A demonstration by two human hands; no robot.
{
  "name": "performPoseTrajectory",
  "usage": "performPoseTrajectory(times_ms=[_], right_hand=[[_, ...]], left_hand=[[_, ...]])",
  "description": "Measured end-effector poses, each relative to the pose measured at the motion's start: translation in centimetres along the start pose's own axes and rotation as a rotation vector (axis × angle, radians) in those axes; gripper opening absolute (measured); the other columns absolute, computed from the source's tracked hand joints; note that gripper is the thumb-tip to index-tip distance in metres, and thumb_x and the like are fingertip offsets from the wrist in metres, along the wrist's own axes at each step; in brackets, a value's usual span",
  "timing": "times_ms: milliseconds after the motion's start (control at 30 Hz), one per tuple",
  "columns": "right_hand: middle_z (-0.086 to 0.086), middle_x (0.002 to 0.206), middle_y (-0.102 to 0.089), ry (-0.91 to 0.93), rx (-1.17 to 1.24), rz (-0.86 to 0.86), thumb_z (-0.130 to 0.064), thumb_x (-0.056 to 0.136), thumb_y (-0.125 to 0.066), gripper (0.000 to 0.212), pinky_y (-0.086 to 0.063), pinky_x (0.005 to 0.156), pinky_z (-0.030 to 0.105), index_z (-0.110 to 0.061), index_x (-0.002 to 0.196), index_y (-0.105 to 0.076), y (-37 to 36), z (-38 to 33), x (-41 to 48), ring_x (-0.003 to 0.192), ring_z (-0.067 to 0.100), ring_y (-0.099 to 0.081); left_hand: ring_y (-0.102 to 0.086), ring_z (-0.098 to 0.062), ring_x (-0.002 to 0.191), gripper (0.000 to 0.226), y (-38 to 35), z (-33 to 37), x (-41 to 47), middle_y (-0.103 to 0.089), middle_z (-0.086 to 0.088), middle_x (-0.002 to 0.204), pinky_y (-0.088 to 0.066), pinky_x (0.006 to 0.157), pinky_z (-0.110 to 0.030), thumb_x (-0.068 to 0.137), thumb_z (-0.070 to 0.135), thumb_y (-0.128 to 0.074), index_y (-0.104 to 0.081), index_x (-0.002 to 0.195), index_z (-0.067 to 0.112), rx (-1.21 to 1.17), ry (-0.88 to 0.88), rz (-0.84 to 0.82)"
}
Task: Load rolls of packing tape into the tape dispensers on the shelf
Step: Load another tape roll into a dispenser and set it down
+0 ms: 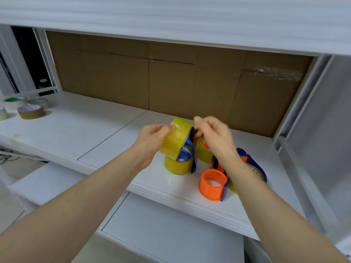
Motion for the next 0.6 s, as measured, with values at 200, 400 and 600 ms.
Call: performPoseTrajectory(times_ms=[200, 400, 600], right_hand=[[-0.010, 0.124, -0.056, 0.341, -0.290, -0.510, -0.009, 0.092, -0.054, 0.038, -0.041, 0.103, 0.026, -0.032, 0.122, -0.053, -1.7, -5.3, 0.0, 0.122, 0.009, -0.051], [0.000, 0.117, -0.066, 0.187, -0.267, -0.689, -0.002, 0.091, -0.052, 0.036, -0.049, 0.091, 0.018, -0.016, 0.123, -0.059, -2.4, -5.6, -0.2, 0.108, 0.004, -0.061], [-0.002, 0.116, -0.064, 0.143, -0.322, -0.767, -0.009, 0.089, -0.059, 0.029, -0.059, 0.073, 0.029, -0.019, 0.115, -0.066, -2.4, -6.1, -0.6, 0.097, 0.013, -0.066]], left_hand=[[-0.058, -0.014, 0.052, 0.021, -1.3, 0.9, -0.6, -0.061, 0.000, 0.055, -0.048, 0.062, -0.028, 0.091, 0.026, -0.053, -0.061, 0.077, 0.013, 0.069, 0.065, -0.184], [-0.052, -0.013, 0.040, 0.025, -1.8, 0.6, -1.0, -0.054, -0.001, 0.047, -0.044, 0.050, -0.023, 0.091, 0.028, -0.051, -0.053, 0.075, 0.010, 0.132, 0.124, -0.164], [-0.044, -0.016, 0.042, 0.027, -2.5, 0.1, -1.1, -0.048, -0.006, 0.051, -0.040, 0.045, -0.022, 0.095, 0.024, -0.039, -0.054, 0.078, 0.010, 0.164, 0.175, -0.236]])
Point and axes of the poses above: each hand's wrist, its own x-axis towards the middle knuckle, its own y-axis out of the back of the hand, z = x × y, the point moved 8 cm from there along x, towards the middle knuckle
